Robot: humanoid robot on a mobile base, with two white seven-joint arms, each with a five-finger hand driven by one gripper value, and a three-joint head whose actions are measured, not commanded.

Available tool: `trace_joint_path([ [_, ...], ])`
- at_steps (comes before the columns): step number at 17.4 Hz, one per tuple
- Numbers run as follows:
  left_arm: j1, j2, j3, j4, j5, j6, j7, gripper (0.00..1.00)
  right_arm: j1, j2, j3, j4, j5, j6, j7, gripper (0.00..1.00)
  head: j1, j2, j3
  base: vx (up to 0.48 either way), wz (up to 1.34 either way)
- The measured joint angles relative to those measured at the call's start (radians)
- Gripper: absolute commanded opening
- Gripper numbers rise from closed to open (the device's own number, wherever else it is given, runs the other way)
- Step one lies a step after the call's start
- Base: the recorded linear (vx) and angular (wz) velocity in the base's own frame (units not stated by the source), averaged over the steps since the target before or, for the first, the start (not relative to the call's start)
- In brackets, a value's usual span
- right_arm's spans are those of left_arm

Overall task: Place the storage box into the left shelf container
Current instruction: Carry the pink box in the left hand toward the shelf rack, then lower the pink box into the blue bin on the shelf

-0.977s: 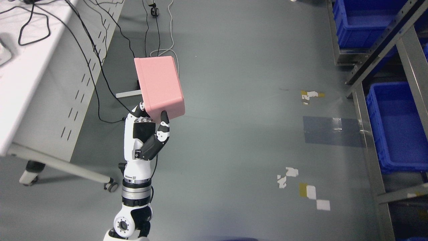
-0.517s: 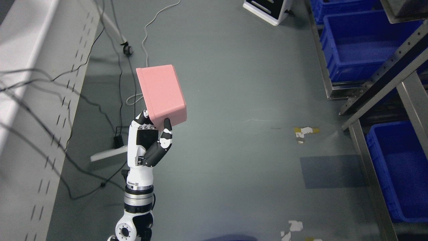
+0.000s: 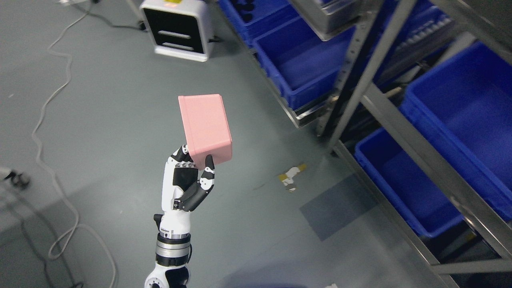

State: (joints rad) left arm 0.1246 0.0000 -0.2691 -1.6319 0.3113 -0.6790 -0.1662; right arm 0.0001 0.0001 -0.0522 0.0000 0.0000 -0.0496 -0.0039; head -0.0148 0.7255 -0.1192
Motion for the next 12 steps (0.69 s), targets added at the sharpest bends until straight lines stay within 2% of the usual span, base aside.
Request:
trace_joint_path([
  [8, 0.025, 0.0, -0.039, 0.049, -0.001, -0.007, -0.012, 0.04, 0.0, 0.0, 0.0, 0.0, 0.0, 0.0, 0.0, 1.0, 0.0, 0.0, 0.0, 0.2, -1.13],
  [12, 0.022, 0.0, -0.037, 0.079, -0.002, -0.009, -0.012, 0.04, 0.0, 0.0, 0.0, 0.0, 0.0, 0.0, 0.0, 1.0, 0.0, 0.0, 0.0, 0.123, -0.65],
])
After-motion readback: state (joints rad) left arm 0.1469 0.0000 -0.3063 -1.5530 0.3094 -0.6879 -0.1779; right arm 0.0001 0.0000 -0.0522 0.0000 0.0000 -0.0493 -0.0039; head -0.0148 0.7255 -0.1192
